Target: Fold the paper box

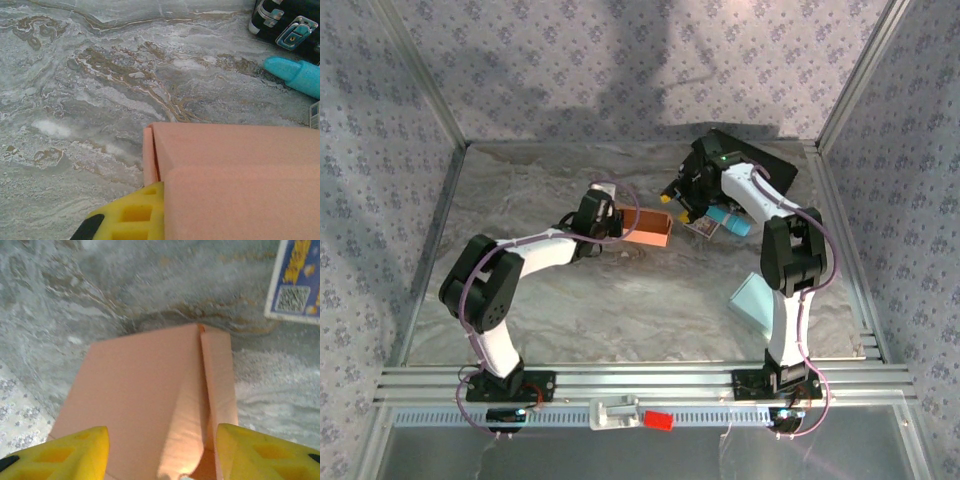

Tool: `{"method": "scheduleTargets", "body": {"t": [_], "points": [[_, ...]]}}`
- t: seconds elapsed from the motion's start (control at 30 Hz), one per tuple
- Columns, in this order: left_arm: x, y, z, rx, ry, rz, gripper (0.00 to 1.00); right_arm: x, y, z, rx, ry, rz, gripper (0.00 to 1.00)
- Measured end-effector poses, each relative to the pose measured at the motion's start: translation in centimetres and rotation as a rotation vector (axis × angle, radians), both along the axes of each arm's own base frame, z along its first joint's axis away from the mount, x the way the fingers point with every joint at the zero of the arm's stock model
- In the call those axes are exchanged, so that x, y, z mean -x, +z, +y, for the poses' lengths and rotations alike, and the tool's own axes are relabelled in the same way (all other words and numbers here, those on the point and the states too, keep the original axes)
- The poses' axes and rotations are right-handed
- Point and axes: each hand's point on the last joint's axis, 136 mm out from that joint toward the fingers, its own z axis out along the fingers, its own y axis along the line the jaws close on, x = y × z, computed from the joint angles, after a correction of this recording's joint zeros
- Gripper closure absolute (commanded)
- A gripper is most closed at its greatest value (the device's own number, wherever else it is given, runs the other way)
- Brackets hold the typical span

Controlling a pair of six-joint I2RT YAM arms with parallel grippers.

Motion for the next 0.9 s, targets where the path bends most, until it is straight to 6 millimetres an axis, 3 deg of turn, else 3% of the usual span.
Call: {"method": "scheduleTargets", "body": {"t": [0.2, 0.4, 0.7, 0.9], "points": [[0.8, -0.4, -0.5, -0.017, -0.008, 0.003, 0.85, 1.6, -1.3, 0.7, -0.017, 0.033, 0.05, 0.47], [4.0, -3.5, -0.5, -0.081, -0.006, 0.11, 0.75, 4.1, -4.0, 1.3, -0.003, 0.064, 0.115, 0.54], [7.4, -3.0, 0.7, -0.046, 0.061, 0.188, 0.63, 5.6, -4.9, 1.3, 0.01, 0.078, 0.121, 0.57], [10.2, -0.7, 1.0, 0.049, 0.104, 0.255, 0.54, 5.6, -5.0, 1.2, 0.022, 0.089, 0.111, 0.57]]}}
